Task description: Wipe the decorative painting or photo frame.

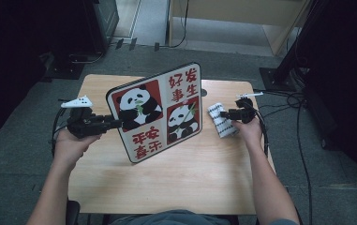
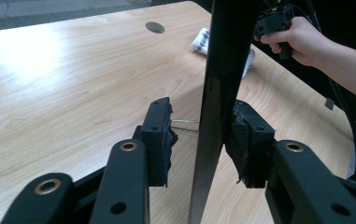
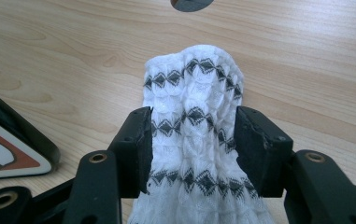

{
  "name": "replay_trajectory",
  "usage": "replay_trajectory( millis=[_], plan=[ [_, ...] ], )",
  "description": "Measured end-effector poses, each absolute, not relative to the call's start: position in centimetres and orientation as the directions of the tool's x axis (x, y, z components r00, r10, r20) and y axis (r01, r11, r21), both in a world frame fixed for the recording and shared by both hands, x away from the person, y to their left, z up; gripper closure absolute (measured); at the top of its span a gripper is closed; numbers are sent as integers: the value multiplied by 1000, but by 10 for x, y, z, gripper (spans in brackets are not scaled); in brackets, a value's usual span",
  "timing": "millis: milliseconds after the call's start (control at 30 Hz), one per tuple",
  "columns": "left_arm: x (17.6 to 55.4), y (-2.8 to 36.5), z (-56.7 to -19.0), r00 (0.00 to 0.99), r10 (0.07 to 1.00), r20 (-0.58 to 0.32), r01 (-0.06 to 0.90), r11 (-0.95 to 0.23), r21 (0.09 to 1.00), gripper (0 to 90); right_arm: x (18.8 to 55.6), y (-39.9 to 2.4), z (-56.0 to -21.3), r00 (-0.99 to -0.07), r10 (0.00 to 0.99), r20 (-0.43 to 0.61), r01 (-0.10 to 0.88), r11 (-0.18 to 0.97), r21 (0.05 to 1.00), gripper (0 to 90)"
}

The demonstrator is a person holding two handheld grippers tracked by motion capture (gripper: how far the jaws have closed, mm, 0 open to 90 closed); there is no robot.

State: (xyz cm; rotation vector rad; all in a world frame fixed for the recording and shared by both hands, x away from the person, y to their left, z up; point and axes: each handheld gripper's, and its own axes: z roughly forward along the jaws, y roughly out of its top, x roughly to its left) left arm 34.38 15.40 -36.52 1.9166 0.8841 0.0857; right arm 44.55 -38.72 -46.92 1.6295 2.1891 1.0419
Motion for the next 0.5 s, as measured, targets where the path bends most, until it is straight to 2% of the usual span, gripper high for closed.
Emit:
replay_trajectory(
  millis=[267,500],
  plan=[
    [345,154,-369,730,625,-276,517,-241,821,520,445,-382,-468,-378,898,225,744,149,652,482],
    [346,154,-373,722,642,-258,513,-247,822,475,445,-382,-469,-386,894,228,744,155,649,482]
  ],
)
